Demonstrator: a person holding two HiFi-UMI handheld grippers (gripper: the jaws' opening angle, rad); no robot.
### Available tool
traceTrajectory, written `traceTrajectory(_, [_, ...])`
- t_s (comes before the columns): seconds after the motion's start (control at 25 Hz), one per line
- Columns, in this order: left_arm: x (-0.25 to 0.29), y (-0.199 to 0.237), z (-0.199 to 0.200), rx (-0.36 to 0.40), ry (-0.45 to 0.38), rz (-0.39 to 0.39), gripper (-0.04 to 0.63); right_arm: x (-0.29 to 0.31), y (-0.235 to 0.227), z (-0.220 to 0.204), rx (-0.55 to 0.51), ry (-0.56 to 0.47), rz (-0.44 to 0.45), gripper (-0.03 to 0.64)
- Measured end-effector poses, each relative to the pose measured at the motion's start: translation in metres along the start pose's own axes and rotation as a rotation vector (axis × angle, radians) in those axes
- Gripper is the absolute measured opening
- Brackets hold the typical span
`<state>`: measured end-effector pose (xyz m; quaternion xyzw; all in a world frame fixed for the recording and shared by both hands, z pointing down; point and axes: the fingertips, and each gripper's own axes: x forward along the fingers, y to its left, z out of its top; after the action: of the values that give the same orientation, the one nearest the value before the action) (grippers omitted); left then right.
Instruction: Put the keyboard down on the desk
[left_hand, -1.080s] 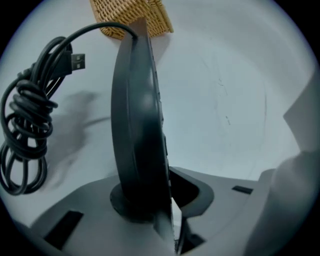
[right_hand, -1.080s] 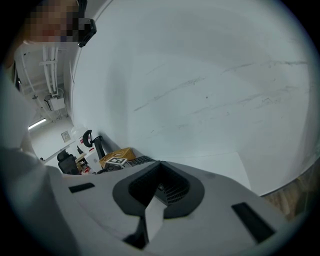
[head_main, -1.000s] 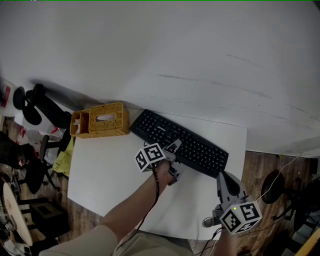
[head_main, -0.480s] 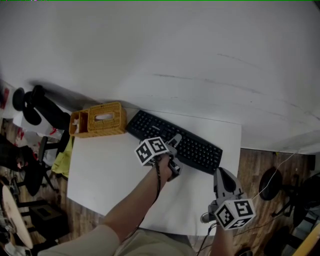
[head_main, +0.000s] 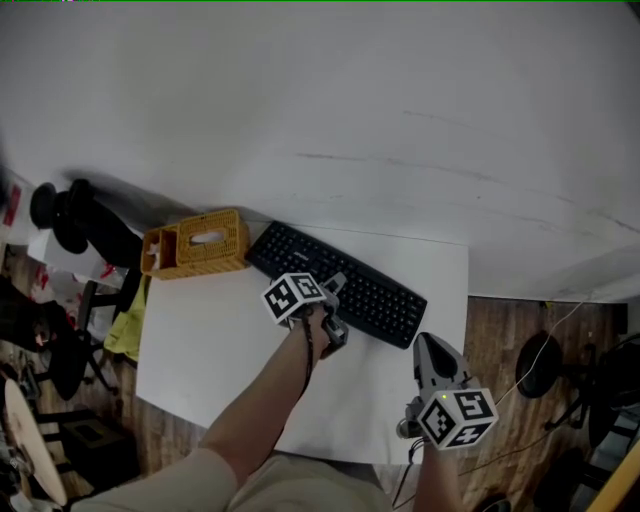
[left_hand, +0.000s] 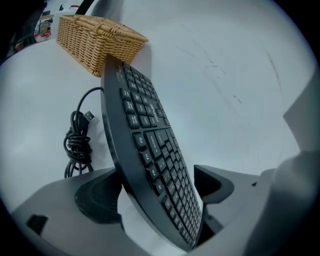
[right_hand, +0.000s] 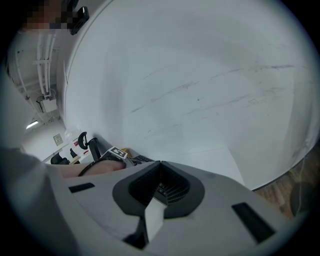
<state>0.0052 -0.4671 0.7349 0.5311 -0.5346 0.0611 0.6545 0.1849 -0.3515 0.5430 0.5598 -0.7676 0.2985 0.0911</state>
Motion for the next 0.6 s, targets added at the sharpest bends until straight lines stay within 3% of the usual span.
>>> traceTrajectory(0.4, [-0.029,-0.003,0.003,0.075,-0.016,-0.041,0.431,-0.012,0.013,0.005,-0.023,-0.004,0.005,0.025])
traceTrajectory(0.6, [-0.062,-0.023,-0.001,0.127,-0.024,-0.117,0.43,-0.021,0.025,0.02,-0.043,-0.036,0.011,0.026])
